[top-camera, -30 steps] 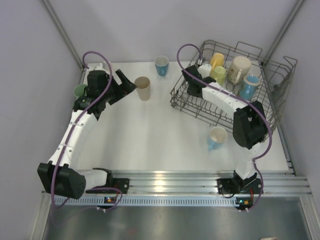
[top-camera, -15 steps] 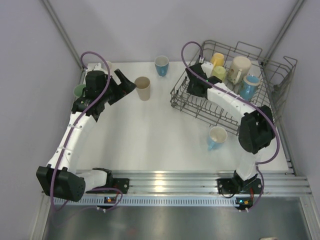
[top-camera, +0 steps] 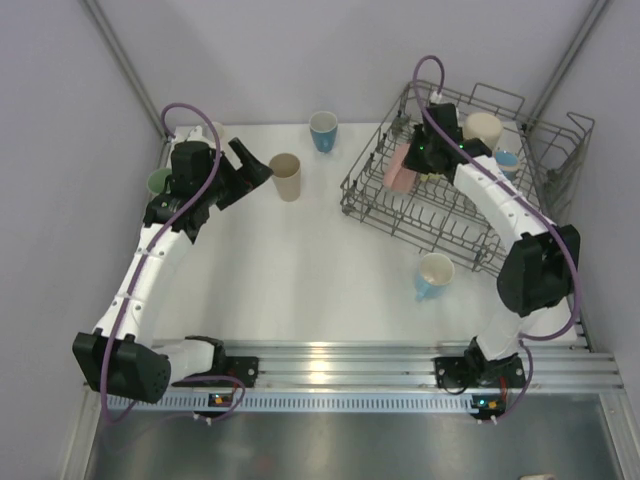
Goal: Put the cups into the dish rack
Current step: Place the cup upside down on the dish rack
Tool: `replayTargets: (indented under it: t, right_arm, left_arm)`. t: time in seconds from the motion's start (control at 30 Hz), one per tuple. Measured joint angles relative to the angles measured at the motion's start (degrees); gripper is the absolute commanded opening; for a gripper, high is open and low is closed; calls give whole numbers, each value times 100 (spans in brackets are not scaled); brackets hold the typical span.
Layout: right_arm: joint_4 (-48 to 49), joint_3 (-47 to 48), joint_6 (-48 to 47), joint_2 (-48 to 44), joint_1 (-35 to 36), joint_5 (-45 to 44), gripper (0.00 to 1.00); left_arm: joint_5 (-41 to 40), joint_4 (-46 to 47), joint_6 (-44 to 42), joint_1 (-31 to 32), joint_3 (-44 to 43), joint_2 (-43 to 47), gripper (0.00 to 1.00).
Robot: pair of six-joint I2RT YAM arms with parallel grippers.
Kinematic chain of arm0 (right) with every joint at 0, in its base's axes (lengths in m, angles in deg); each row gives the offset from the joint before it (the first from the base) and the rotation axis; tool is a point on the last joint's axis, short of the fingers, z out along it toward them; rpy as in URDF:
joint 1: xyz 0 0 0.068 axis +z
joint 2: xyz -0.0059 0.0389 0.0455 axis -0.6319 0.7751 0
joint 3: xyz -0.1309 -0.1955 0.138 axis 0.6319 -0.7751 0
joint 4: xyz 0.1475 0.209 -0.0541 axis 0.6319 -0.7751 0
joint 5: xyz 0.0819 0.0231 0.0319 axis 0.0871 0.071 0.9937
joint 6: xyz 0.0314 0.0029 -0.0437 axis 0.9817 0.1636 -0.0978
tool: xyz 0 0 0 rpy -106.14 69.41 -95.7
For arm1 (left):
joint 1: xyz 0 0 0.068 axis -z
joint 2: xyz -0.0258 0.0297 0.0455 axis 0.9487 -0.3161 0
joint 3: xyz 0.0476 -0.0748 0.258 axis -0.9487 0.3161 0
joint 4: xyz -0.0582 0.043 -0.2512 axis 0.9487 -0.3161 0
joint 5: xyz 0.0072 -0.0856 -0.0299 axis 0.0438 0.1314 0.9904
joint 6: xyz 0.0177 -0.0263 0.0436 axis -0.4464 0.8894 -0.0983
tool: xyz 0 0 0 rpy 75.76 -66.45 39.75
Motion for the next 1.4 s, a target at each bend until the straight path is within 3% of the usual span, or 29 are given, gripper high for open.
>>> replayTargets:
  t: [0.27, 0.43, 0.53, 1.4]
  right_arm:
    - [72, 1510, -623, 835, -699, 769, 14]
    - [131, 1821, -817, 1174, -802, 1040, 9]
    - [140, 1821, -922, 1329, -839, 1139, 0]
    - [870, 243, -1211, 715, -772, 1292, 0]
  left_arm:
    - [20, -2, 0, -2, 0, -22, 98]
    - [17, -2, 0, 0, 0, -28, 98]
    - [15, -7, 0, -2, 0, -33, 98]
    - [15, -15, 15, -2, 0, -33, 98]
